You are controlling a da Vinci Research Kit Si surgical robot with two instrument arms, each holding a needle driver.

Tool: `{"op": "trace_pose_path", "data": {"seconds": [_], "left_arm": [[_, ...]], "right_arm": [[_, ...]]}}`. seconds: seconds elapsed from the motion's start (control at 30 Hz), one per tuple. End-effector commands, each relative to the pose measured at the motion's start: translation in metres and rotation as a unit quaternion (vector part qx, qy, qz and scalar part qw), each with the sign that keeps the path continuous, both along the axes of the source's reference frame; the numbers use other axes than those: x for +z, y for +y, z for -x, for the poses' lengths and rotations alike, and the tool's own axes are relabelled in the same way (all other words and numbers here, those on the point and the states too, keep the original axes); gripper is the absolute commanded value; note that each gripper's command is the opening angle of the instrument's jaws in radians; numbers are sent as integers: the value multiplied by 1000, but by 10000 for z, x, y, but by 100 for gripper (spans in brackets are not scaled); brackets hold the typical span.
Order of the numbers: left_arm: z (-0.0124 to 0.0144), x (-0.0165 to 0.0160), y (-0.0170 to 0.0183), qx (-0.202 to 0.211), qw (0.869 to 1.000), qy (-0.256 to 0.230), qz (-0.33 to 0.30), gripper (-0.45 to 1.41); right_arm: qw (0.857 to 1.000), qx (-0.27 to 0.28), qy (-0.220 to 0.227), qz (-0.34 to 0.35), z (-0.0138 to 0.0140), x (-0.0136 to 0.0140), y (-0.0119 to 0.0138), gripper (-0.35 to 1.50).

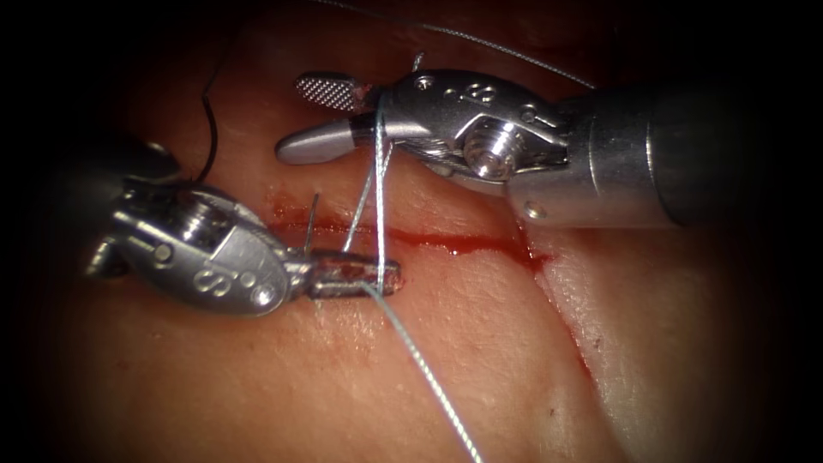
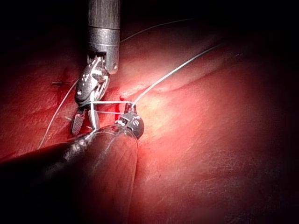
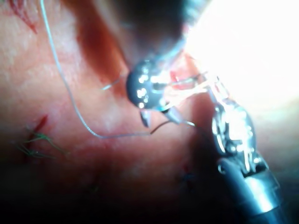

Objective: Wound Closure

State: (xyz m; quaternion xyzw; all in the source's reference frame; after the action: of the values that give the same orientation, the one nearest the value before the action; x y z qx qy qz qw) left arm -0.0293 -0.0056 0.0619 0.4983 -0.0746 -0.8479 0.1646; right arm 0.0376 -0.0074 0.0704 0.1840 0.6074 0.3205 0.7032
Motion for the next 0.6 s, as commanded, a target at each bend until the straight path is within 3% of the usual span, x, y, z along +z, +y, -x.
{"op": "trace_pose_path", "data": {"seconds": [0.03,0.47,0.6], "left_arm": [[4,3,-1,-1,1000,-1,-1,-45],[18,-17,-13,5,1000,13,4,-45],[28,-46,-10,8,1000,-3,0,-45]], "right_arm": [[1000,-2,1,2,-6,7,-3,99],[1000,-4,1,5,-3,9,-13,84],[1000,-10,-11,10,-7,19,-24,79]]}}
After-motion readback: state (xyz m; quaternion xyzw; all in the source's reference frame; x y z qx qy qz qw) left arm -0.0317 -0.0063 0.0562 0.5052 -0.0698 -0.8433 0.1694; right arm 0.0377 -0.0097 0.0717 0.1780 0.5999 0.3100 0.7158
